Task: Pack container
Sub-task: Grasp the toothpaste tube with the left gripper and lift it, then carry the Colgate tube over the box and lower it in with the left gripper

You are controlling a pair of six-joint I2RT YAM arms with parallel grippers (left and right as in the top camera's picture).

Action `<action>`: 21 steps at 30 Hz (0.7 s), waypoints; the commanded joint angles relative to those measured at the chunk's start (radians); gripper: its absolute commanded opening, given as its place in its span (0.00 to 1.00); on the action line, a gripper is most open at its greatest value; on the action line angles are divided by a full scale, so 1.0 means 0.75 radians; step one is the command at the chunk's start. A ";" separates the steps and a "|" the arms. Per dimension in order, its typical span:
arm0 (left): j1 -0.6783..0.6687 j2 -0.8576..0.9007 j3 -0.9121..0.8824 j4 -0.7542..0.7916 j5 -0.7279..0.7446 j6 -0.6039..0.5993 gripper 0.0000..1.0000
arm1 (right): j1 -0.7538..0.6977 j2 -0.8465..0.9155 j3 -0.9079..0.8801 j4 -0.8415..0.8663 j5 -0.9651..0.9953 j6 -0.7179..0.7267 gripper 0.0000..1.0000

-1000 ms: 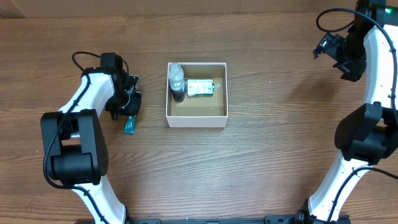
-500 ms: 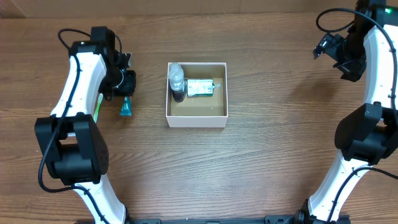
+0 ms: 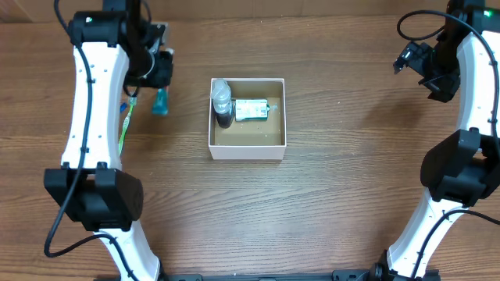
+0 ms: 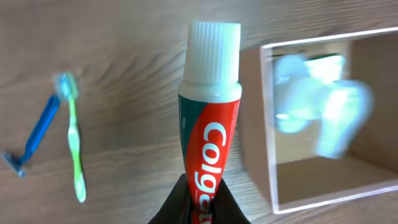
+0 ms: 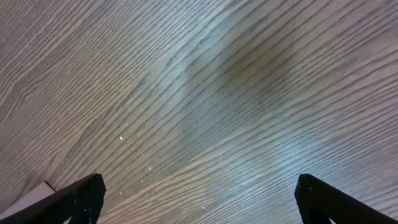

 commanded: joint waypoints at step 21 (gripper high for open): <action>-0.614 -0.186 -0.070 -0.018 0.001 0.447 0.08 | 0.004 -0.053 0.028 0.006 -0.008 0.012 1.00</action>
